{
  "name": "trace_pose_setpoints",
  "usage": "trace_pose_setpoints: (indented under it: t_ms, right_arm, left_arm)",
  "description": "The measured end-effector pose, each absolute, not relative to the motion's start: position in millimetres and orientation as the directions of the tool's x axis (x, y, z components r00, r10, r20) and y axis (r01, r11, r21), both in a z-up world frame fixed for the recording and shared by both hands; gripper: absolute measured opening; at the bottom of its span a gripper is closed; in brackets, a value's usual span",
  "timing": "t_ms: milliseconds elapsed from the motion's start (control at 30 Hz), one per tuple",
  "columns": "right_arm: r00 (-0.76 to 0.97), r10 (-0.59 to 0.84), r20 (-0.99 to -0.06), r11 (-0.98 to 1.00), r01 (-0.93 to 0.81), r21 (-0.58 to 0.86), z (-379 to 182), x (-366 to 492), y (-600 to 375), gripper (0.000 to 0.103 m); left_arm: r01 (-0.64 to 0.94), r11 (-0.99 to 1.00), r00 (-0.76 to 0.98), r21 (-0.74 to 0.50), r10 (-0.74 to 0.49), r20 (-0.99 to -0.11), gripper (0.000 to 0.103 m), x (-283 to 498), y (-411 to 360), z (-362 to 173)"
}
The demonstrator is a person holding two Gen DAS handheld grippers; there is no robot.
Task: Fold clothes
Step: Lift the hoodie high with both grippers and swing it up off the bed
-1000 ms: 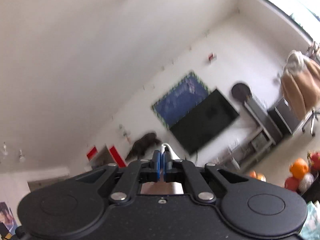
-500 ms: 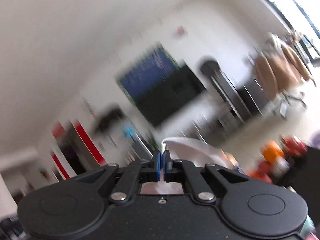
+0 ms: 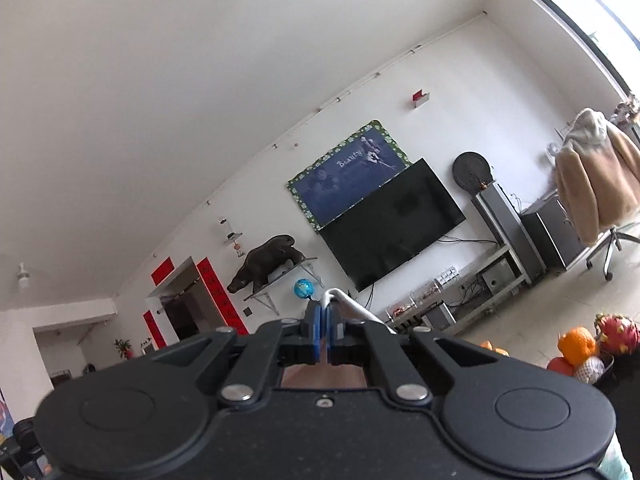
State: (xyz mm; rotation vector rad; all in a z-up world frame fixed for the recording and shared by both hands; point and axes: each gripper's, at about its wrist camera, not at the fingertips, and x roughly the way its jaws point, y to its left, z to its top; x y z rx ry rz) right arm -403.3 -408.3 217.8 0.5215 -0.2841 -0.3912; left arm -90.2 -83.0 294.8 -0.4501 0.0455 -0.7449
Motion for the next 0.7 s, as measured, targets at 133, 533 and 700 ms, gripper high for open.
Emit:
trace_pose_setpoints:
  t_ms: [133, 533, 700]
  right_arm:
    - [0.894, -0.446, 0.041, 0.753, 0.350, 0.557, 203, -347, -443, 0.003]
    - [0.844, -0.507, -0.174, 0.663, 0.511, 0.548, 176, -143, -548, 0.003]
    - [0.856, -0.495, -0.150, 0.695, 0.494, 0.522, 161, -174, -550, 0.003]
  left_arm:
    - [0.576, 0.717, 0.756, -0.393, -0.650, -0.077, 0.004, -48, -116, 264]
    - [0.481, 0.796, 0.789, -0.367, -0.576, -0.214, 0.002, 111, -219, 241]
    - [0.515, 0.779, 0.780, -0.357, -0.599, -0.183, 0.003, 89, -200, 216]
